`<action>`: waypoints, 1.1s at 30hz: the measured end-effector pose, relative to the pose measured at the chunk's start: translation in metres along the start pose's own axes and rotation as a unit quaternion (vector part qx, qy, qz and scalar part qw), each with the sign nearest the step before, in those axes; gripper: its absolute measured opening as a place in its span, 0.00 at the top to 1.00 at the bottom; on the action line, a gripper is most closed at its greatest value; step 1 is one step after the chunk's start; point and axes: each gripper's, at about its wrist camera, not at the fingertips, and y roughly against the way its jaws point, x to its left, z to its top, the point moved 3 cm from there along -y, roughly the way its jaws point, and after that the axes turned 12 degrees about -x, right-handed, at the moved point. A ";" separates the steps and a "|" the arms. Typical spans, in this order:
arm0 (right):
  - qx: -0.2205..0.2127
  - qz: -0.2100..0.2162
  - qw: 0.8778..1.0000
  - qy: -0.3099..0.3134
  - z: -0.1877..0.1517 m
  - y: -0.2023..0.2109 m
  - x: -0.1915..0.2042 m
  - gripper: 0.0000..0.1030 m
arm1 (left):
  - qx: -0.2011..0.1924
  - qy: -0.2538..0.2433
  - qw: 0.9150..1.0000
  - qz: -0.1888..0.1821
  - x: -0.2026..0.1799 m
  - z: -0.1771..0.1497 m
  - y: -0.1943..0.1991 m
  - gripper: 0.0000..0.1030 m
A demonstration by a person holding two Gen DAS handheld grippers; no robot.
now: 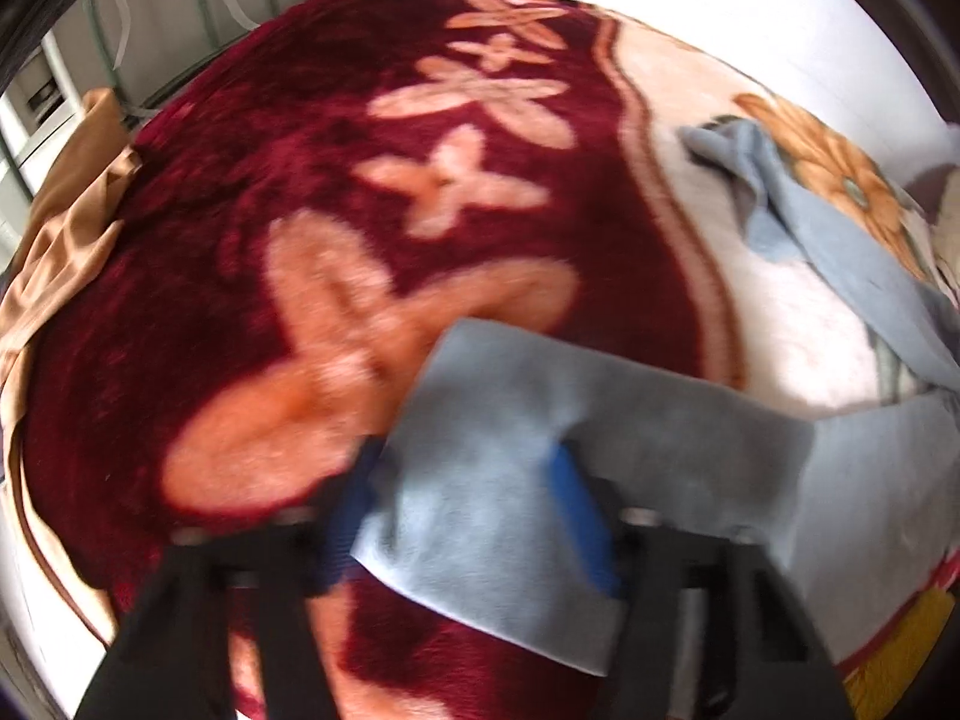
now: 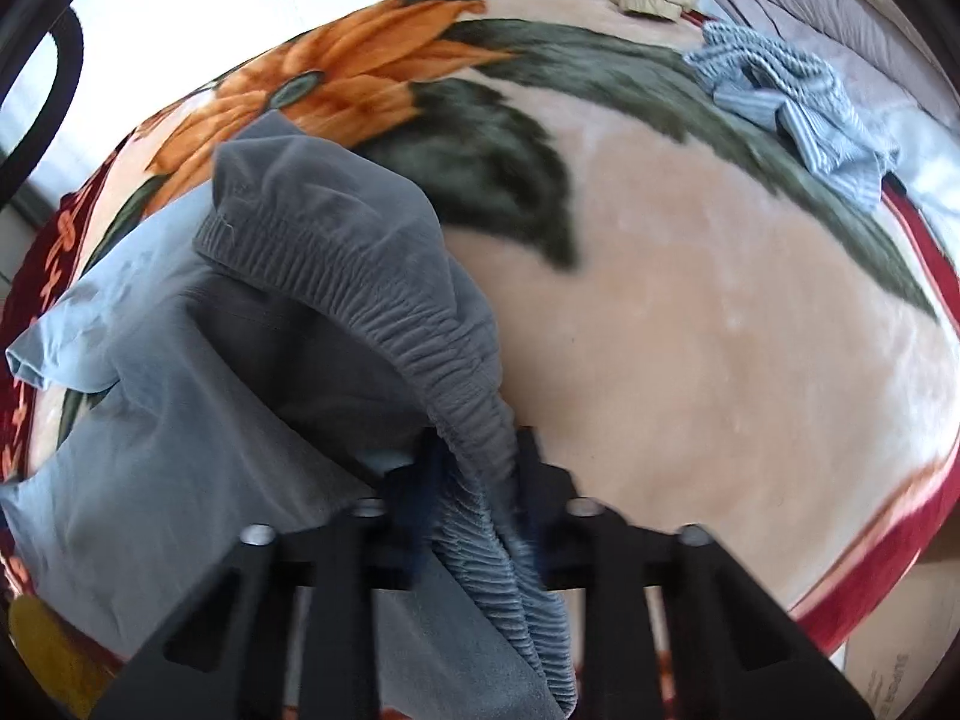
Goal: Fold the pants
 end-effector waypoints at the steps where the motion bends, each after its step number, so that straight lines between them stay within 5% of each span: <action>1: -0.004 -0.009 1.000 0.008 0.003 0.003 -0.001 0.88 | 0.000 -0.011 1.000 -0.001 -0.005 0.002 0.002 0.78; 3: -0.021 -0.048 0.998 0.030 0.015 0.010 -0.007 0.89 | -0.003 -0.029 1.000 0.010 -0.011 0.005 0.004 0.91; 9: -0.041 -0.098 0.994 0.038 0.041 0.021 -0.034 0.89 | -0.014 -0.043 0.994 0.095 0.013 0.013 0.007 0.91; 16: -0.008 -0.121 0.992 0.028 0.037 -0.017 -0.049 0.88 | -0.008 -0.036 0.991 0.128 0.044 0.008 0.005 0.87; 24: -0.009 -0.122 0.992 -0.019 0.035 -0.012 -0.065 0.69 | -0.002 -0.021 0.989 0.150 0.063 0.003 0.015 0.83; 30: -0.018 -0.087 0.996 -0.018 0.027 0.025 -0.072 0.55 | -0.025 -0.002 0.995 0.096 0.053 0.008 0.034 0.53; 33: -0.018 -0.086 0.996 0.006 0.016 0.041 -0.075 0.50 | -0.036 -0.022 0.995 0.091 0.041 0.015 0.036 0.47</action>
